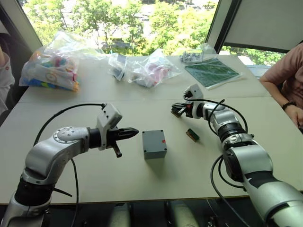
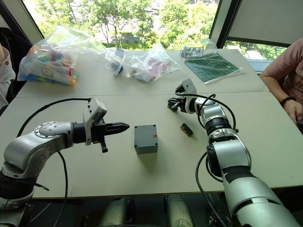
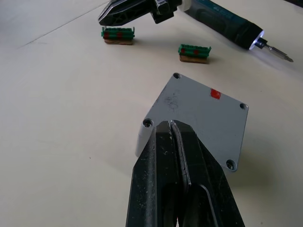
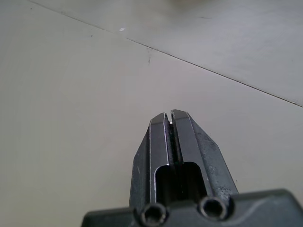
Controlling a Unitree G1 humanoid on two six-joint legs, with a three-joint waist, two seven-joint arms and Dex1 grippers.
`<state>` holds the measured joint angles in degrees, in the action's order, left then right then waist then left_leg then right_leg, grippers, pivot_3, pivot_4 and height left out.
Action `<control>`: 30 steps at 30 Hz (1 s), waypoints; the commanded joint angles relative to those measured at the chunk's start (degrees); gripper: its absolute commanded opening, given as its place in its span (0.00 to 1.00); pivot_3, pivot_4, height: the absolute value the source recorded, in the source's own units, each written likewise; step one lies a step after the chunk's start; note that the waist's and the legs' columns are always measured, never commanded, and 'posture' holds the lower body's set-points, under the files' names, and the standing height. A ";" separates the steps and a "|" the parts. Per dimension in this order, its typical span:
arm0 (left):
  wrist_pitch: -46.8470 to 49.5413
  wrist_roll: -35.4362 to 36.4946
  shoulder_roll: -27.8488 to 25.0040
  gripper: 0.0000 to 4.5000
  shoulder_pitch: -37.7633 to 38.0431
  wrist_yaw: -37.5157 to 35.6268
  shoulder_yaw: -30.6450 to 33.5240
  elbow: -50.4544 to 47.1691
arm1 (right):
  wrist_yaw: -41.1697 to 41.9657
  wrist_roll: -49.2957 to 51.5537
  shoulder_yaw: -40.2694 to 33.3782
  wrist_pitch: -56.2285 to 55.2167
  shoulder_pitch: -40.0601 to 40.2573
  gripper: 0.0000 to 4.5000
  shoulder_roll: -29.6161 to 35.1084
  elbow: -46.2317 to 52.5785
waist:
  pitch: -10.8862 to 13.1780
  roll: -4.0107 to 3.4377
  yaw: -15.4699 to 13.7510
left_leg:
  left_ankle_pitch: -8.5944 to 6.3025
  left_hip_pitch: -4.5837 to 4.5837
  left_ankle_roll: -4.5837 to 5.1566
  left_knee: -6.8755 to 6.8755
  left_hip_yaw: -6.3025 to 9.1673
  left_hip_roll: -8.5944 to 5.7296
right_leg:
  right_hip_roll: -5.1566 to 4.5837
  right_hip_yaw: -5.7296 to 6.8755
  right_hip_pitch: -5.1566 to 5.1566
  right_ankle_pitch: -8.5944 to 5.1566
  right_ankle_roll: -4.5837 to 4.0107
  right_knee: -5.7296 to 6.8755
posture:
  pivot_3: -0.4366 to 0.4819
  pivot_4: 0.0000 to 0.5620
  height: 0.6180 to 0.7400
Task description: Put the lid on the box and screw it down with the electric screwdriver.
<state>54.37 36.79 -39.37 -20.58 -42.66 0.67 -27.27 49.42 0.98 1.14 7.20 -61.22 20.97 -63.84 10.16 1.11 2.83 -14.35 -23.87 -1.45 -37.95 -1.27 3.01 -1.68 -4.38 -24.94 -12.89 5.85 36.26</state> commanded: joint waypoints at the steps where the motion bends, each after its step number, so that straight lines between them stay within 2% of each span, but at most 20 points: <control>1: -1.04 0.49 -0.12 0.00 -0.15 -0.07 -0.04 -1.96 | 0.69 1.69 -1.73 0.43 -2.48 0.01 1.18 4.48 | 0.00 0.00 0.00 | 0.00 0.00 0.00 0.00 0.00 0.00 | 0.00 0.00 0.00 0.00 0.00 0.00 | 0.48 0.27 1.00; 8: -1.16 0.53 -0.11 0.00 -0.24 -0.33 -0.08 -1.78 | 1.86 3.09 -2.32 3.42 -1.44 0.01 2.00 10.58 | 0.00 0.00 0.00 | 0.00 0.01 0.00 0.01 0.00 0.00 | 0.00 0.00 0.00 0.00 0.00 0.00 | 0.48 0.27 1.00; 11: 0.14 2.83 -1.97 0.00 0.30 -2.13 2.24 -2.72 | 8.57 9.49 -3.39 12.99 5.69 0.01 5.32 31.35 | 0.01 -0.02 -0.36 | 0.00 -0.01 0.00 0.03 0.01 0.00 | 0.00 0.01 -0.01 -0.01 0.00 -0.01 | 0.48 0.27 1.00; 14: -0.25 3.34 -5.84 0.00 1.74 -5.01 2.99 -3.64 | 10.64 15.02 -3.39 22.87 15.77 0.01 8.76 52.25 | 0.01 -0.02 -0.58 | 0.00 -0.04 0.00 0.06 0.05 0.01 | 0.00 0.05 -0.01 -0.04 0.05 -0.03 | 0.48 0.27 1.00; 20: -0.69 4.79 -8.94 0.00 3.44 -8.06 3.08 -3.89 | 9.27 25.59 -2.66 37.93 27.89 0.01 10.00 75.35 | 0.01 -0.02 -0.20 | -0.01 0.17 0.00 0.07 0.01 0.01 | 0.01 0.00 0.07 -0.16 -0.23 0.00 | 0.48 0.27 1.00; 24: -1.47 4.00 -8.40 0.00 2.95 -8.13 1.81 -2.79 | 5.73 26.20 -0.24 39.56 32.21 0.01 9.02 80.41 | 0.01 -0.01 -0.28 | -0.01 0.32 0.00 0.14 0.01 0.02 | 0.01 0.00 0.17 -0.19 -0.25 0.00 | 0.48 0.27 1.00; 30: -1.70 3.74 -7.49 0.00 2.07 -7.88 0.71 -2.06 | 3.12 25.05 2.30 37.77 32.67 0.01 9.10 79.44 | 0.02 -0.01 -0.35 | -0.01 0.31 0.00 0.13 -0.02 0.01 | 0.00 -0.02 0.21 -0.20 -0.27 -0.09 | 0.48 0.27 1.00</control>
<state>53.98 40.52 -46.88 -17.72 -50.49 0.98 -28.55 53.00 25.88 3.74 46.22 -28.06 29.99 14.40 10.17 1.10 2.48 -14.36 -23.55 -1.45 -37.83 -1.30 3.02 -1.68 -4.41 -24.74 -13.09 5.58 36.17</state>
